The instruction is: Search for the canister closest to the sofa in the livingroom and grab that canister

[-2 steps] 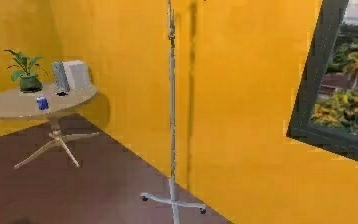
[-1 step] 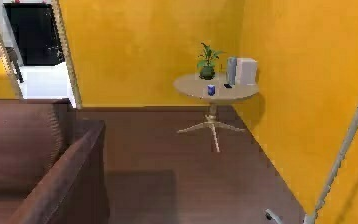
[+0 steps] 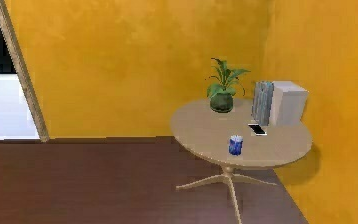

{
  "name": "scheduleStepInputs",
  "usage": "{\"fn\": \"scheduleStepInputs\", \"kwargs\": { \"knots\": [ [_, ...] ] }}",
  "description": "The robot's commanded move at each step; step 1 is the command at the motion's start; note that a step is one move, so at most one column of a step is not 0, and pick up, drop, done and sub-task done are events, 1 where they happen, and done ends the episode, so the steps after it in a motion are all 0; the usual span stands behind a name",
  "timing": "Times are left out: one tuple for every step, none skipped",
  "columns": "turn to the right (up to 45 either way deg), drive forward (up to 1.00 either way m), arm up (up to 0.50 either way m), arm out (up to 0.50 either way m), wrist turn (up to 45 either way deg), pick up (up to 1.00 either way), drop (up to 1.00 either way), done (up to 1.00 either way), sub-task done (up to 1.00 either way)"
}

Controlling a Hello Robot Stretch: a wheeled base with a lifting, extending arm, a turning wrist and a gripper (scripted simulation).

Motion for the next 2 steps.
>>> {"fn": "scheduleStepInputs", "kwargs": {
  "knots": [
    [-3.0, 0.0, 0.0, 0.0, 0.0, 0.0, 0.0, 0.0, 0.0],
    [0.0, 0.4, 0.0, 0.0, 0.0, 0.0, 0.0, 0.0, 0.0]
  ]
}}
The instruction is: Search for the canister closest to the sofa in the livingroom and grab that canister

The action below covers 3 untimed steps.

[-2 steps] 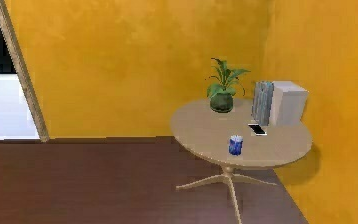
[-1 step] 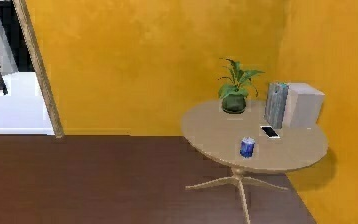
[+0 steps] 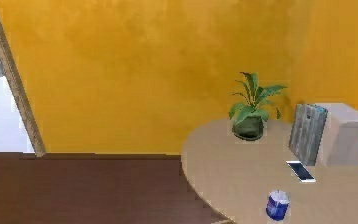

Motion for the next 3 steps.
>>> {"fn": "scheduleStepInputs", "kwargs": {
  "knots": [
    [-45.0, 0.0, 0.0, 0.0, 0.0, 0.0, 0.0, 0.0, 0.0],
    [-12.0, 0.0, 0.0, 0.0, 0.0, 0.0, 0.0, 0.0, 0.0],
    [0.0, 0.0, 0.5, 0.0, 0.0, 0.0, 0.0, 0.0, 0.0]
  ]
}}
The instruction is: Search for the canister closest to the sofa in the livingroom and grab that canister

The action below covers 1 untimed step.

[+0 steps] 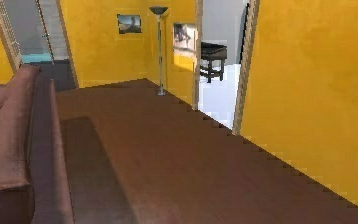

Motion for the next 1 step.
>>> {"fn": "scheduleStepInputs", "kwargs": {
  "knots": [
    [0.0, 0.0, 0.28, 0.0, 0.0, 0.0, 0.0, 0.0, 0.0]
  ]
}}
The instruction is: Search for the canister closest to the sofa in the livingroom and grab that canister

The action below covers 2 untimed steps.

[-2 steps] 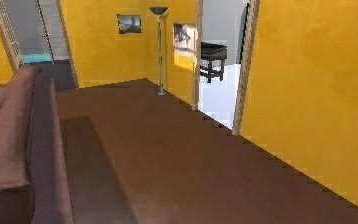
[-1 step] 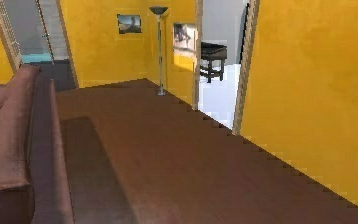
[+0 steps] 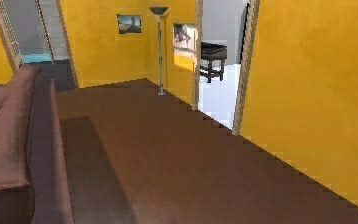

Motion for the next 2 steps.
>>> {"fn": "scheduleStepInputs", "kwargs": {
  "knots": [
    [0.0, 0.0, 0.0, 0.38, 0.0, 0.0, 0.0, 0.0, 0.0],
    [0.0, 0.0, 0.0, 0.0, 45.0, 0.0, 0.0, 0.0, 0.0]
  ]
}}
